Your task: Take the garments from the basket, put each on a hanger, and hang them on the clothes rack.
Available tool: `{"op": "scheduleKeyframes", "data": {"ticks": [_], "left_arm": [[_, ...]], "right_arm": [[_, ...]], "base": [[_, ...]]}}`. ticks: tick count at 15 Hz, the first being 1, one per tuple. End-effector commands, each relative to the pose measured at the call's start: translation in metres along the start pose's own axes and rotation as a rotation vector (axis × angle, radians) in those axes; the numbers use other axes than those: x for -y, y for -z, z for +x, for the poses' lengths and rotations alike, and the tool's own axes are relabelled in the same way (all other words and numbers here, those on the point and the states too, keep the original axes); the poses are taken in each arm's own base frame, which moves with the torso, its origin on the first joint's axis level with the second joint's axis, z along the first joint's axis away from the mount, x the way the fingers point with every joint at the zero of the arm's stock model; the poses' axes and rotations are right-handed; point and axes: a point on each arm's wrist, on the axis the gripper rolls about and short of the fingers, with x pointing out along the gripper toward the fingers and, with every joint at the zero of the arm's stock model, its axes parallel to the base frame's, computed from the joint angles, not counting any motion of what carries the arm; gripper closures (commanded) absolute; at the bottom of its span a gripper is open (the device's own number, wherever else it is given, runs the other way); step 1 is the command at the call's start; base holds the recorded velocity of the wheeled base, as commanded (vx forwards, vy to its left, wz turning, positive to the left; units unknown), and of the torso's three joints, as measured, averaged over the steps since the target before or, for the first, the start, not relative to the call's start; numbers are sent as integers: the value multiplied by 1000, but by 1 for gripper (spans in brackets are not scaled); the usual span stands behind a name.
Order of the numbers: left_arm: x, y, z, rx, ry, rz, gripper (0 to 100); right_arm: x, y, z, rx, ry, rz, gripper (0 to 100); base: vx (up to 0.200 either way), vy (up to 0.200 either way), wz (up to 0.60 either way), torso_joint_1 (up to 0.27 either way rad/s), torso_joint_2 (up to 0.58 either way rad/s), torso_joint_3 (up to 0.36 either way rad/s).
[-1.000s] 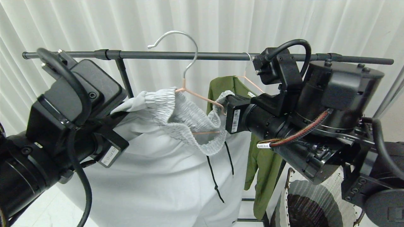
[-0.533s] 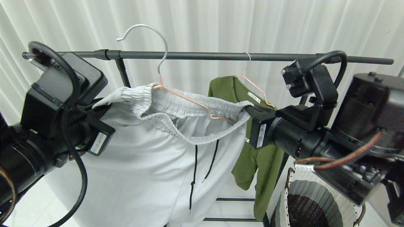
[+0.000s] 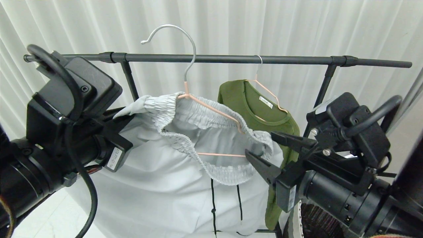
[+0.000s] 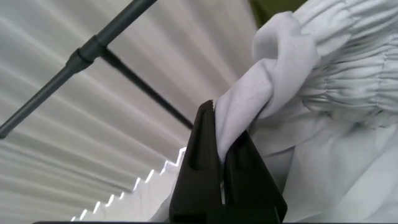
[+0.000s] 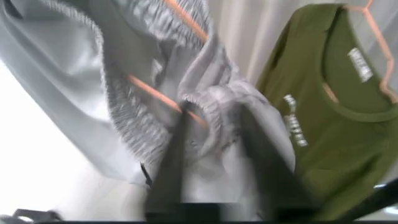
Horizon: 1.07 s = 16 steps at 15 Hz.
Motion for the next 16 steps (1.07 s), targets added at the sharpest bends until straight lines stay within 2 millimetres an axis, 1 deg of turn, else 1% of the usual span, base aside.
{"op": "scheduleKeyframes", "data": {"ticks": [1, 4, 6, 11, 14, 16], "left_arm": [[0, 0, -1, 7, 10, 0, 100], [7, -4, -4, 55, 77, 5, 100], [13, -8, -8, 86, 120, 11, 100], [22, -11, -13, 115, 169, 22, 100], [28, -15, -17, 137, 200, 27, 100], [28, -15, -18, 143, 207, 27, 100]], "right_arm": [[10, -3, -9, 17, 17, -42, 0], [11, -7, -11, 38, -13, -85, 0], [10, -6, -7, 33, -14, -112, 0], [11, -15, 16, 61, 33, -117, 0], [8, -14, 26, 95, 41, -130, 0], [10, -12, 33, 109, 63, -160, 0]], "base": [[0, 0, 0, 0, 0, 0], [0, 0, 0, 0, 0, 0], [0, 0, 0, 0, 0, 0], [0, 0, 0, 0, 0, 0], [0, 0, 0, 0, 0, 0], [0, 0, 0, 0, 0, 0]]}}
